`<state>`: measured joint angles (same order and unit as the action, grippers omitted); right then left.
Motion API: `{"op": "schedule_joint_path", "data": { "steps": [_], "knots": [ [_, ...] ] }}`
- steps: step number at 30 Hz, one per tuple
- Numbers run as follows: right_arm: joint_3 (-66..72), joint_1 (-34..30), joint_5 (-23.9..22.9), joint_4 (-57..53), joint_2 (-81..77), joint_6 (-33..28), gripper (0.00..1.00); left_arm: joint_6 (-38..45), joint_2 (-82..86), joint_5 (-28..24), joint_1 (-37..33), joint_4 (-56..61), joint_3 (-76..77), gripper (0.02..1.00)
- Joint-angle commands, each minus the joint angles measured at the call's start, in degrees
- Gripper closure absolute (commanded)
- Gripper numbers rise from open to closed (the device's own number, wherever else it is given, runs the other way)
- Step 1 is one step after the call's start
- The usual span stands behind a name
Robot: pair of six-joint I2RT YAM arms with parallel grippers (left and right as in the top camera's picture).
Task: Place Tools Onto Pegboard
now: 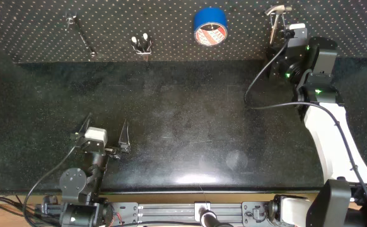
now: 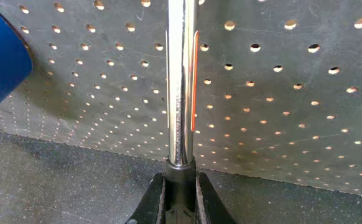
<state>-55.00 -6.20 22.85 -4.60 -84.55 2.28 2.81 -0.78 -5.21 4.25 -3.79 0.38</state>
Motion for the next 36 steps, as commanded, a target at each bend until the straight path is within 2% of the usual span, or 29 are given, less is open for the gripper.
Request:
{"op": "schedule_joint_path", "data": {
  "steps": [1,13,17,18,20,21,27,32,34,35,36],
  "knots": [
    [0.04,0.24,0.33,0.15,-0.96,-0.85,0.923,0.68,0.59,-1.29,-0.11,-0.33,-0.07,0.023],
    [0.04,0.24,0.33,-1.51,-0.96,-1.05,0.910,0.66,0.57,-1.29,-0.11,-0.33,-0.07,0.025],
    [0.04,0.24,0.33,-1.53,-0.96,-1.05,0.404,0.68,0.59,-1.29,-0.11,-0.33,-0.07,0.023],
    [0.04,0.24,0.33,-1.53,-0.98,-1.05,0.312,0.68,0.59,-1.29,-0.11,-0.33,-0.07,0.023],
    [0.04,0.24,0.33,-1.53,-0.96,-1.05,0.255,0.68,0.59,-1.29,-0.11,-0.33,-0.07,0.023],
    [0.04,0.24,0.33,-1.53,-0.96,-1.03,0.097,0.68,0.59,-1.29,-0.11,-0.33,-0.07,0.025],
    [0.04,0.24,0.33,-1.86,-0.35,-1.01,0.080,0.68,0.59,-1.29,-0.11,-0.33,-0.07,0.025],
    [0.31,-0.50,-0.42,-9.20,5.01,-1.07,0.077,0.68,0.59,-1.29,-0.11,-0.33,-0.07,0.023],
    [3.39,-1.14,-4.42,-9.22,9.77,-1.07,0.075,0.68,0.59,-1.29,-0.11,-0.33,-0.07,0.023],
    [7.96,-1.79,-8.85,-6.93,14.73,-1.05,0.075,0.66,0.57,-1.29,-0.11,-0.33,-0.07,0.023],
    [10.75,-2.23,-10.40,-5.44,17.49,-1.05,0.075,0.68,0.57,-1.29,-0.11,-0.33,-0.07,0.023]
  ]
}}
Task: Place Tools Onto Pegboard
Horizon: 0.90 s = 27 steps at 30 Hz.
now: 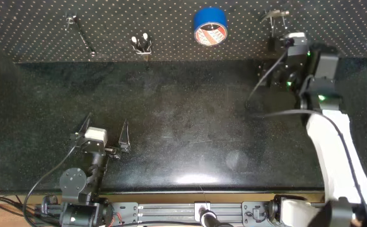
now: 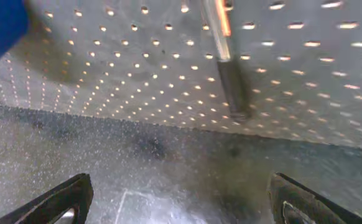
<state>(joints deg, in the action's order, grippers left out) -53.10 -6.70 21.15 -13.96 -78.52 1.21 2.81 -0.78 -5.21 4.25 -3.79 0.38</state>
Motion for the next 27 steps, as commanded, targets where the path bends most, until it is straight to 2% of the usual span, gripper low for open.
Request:
{"op": "schedule_joint_path", "data": {
  "steps": [1,4,6,7,9,12,14,16,17,24,27],
  "knots": [
    [11.82,-2.25,-9.75,5.44,14.25,0.02,0.075,0.68,0.59,-1.29,-0.11,-0.33,-0.07,0.023],
    [22.03,-4.28,-14.95,11.17,23.41,0.00,0.075,0.68,0.59,-1.29,-0.11,-0.33,-0.07,0.023],
    [26.91,-5.07,-19.82,12.22,28.41,0.00,0.073,0.68,0.59,-1.29,-0.11,-0.33,-0.07,0.023],
    [28.92,-5.27,-20.74,11.87,30.84,0.00,0.073,0.68,0.59,-1.29,-0.11,-0.33,-0.07,0.025],
    [32.17,-5.22,-19.71,11.69,35.71,0.04,0.073,0.68,0.59,-1.29,-0.11,-0.33,-0.07,0.025],
    [35.26,-5.22,-14.08,11.28,41.88,0.04,0.073,0.68,0.59,-1.29,-0.11,-0.35,-0.07,0.023],
    [37.99,-5.22,-9.73,12.90,47.32,2.45,0.071,0.68,0.59,-1.29,-0.11,-0.33,-0.07,0.023],
    [40.35,-5.22,-9.51,13.38,53.29,10.43,0.071,0.68,0.57,-1.29,-0.11,-0.33,-0.07,0.023],
    [41.22,-5.22,-9.51,13.16,55.52,12.55,0.071,0.68,0.59,-1.29,-0.11,-0.33,-0.07,0.023],
    [45.72,-5.22,-9.51,12.09,60.02,12.48,0.071,0.68,0.59,-1.29,-0.11,-0.33,-0.07,0.023],
    [45.86,-5.22,-9.51,5.05,59.91,12.50,0.071,0.68,0.57,-1.29,-0.11,-0.33,-0.07,0.023]
  ]
}}
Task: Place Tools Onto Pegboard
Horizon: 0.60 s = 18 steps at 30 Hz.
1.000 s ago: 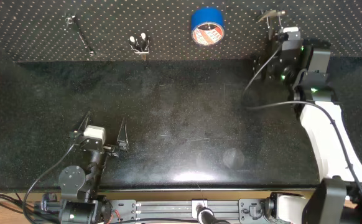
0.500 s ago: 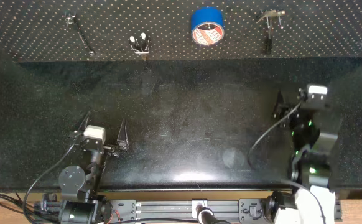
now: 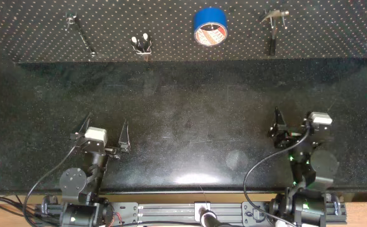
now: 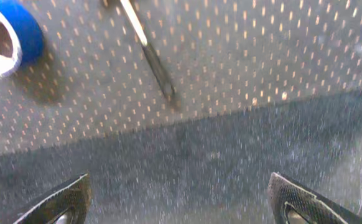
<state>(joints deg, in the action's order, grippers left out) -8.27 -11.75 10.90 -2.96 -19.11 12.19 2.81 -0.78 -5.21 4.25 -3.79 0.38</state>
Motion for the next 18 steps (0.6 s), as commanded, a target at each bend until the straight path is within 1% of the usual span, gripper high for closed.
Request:
{"op": "schedule_joint_path", "data": {
  "steps": [1,6,16,18],
  "knots": [
    [1.03,-0.17,0.74,-8.35,0.48,1.51,0.071,0.68,0.57,-1.29,-0.11,-0.33,-0.07,0.023],
    [1.03,-0.17,0.74,-22.38,0.48,1.51,0.071,0.68,0.57,-1.29,-0.11,-0.33,-0.07,0.023],
    [1.03,-0.17,0.22,-22.03,1.99,1.49,0.066,0.68,0.59,-1.29,-0.11,-0.33,-0.07,0.023],
    [1.03,-0.17,2.38,-21.79,3.21,1.49,0.066,0.68,0.59,-1.29,-0.11,-0.33,-0.07,0.025]
  ]
}}
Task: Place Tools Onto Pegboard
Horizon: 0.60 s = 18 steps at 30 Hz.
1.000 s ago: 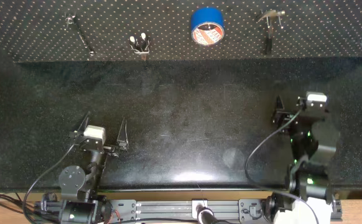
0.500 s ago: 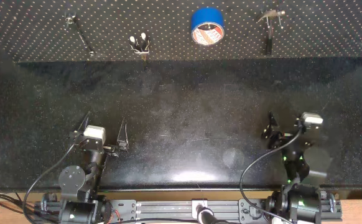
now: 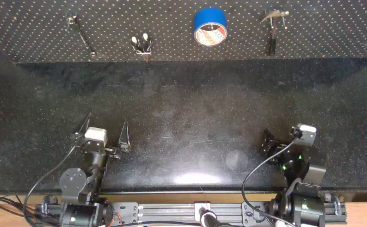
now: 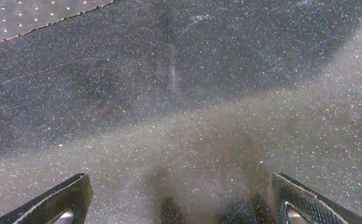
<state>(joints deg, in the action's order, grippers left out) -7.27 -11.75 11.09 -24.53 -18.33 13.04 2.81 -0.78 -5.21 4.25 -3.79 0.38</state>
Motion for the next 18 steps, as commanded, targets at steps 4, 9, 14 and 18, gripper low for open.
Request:
{"op": "schedule_joint_path", "data": {
  "steps": [4,9,14,18],
  "knots": [
    [0.02,-0.17,2.71,-0.28,7.39,0.63,0.064,0.68,0.57,-1.29,-0.11,-0.33,-0.07,0.023],
    [0.02,-0.17,2.71,-0.31,11.78,-0.42,0.066,0.68,0.59,-1.29,-0.11,-0.33,-0.07,0.023],
    [0.02,-0.17,2.71,-0.35,16.35,-0.39,0.066,0.68,0.59,-1.29,-0.11,-0.33,-0.07,0.023],
    [0.22,-0.15,1.38,1.05,18.34,-3.30,0.066,0.68,0.59,-1.29,-0.11,-0.33,-0.07,0.023]
  ]
}}
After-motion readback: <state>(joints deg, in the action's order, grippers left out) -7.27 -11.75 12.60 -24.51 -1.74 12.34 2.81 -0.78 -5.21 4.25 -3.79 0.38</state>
